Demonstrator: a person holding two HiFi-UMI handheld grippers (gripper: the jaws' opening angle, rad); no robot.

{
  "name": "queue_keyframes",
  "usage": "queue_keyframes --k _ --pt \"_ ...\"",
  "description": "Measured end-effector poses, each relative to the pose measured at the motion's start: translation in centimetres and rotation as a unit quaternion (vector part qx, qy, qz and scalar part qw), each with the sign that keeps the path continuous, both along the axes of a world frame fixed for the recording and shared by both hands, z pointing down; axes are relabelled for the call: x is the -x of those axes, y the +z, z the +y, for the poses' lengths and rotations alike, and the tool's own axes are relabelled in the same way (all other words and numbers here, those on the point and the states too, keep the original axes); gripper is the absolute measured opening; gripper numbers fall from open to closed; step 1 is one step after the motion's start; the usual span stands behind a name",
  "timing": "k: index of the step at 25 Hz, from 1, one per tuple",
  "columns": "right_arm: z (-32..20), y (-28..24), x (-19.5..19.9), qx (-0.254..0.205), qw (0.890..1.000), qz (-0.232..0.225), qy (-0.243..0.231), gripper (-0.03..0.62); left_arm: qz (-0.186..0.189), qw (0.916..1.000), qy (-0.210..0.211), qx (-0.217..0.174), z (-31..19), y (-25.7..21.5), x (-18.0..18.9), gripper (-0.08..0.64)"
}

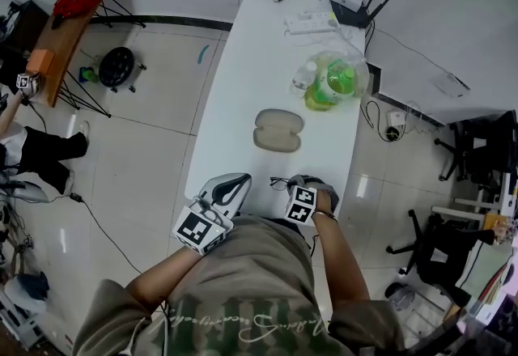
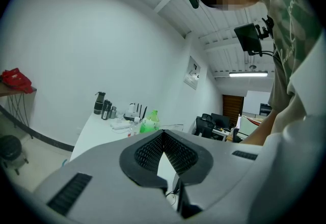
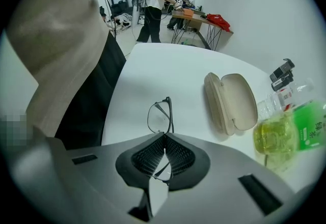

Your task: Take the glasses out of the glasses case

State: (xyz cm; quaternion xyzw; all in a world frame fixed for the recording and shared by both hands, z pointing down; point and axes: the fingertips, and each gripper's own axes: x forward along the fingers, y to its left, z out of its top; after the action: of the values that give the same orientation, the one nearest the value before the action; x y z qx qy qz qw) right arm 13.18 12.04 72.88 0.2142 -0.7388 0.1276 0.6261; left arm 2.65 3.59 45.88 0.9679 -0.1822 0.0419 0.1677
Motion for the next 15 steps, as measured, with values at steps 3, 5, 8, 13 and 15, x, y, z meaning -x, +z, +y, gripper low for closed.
queue_keyframes --k 3,5,8,13,15 --pt "0.4 -0.2 -0.4 -0.004 1.0 -0.004 0.005 0.02 -0.005 1.0 0.002 0.003 0.2 0.3 -0.5 0.008" --pt "0.8 -0.3 -0.7 -0.004 1.0 -0.003 0.004 0.02 -0.006 1.0 0.002 0.006 0.4 0.6 -0.8 0.008" --pt "1.2 -0.2 -1.3 -0.003 1.0 -0.001 0.003 0.02 -0.007 0.9999 -0.004 0.011 0.4 0.5 -1.5 0.008" --pt "2.3 0.3 -2.8 0.003 1.0 0.002 0.009 0.02 -0.006 0.9998 -0.01 0.013 0.6 0.6 -2.1 0.008" --pt "2.6 0.5 -3.4 0.003 1.0 0.001 0.012 0.02 -0.007 0.9998 -0.012 0.015 0.7 0.7 -2.3 0.008"
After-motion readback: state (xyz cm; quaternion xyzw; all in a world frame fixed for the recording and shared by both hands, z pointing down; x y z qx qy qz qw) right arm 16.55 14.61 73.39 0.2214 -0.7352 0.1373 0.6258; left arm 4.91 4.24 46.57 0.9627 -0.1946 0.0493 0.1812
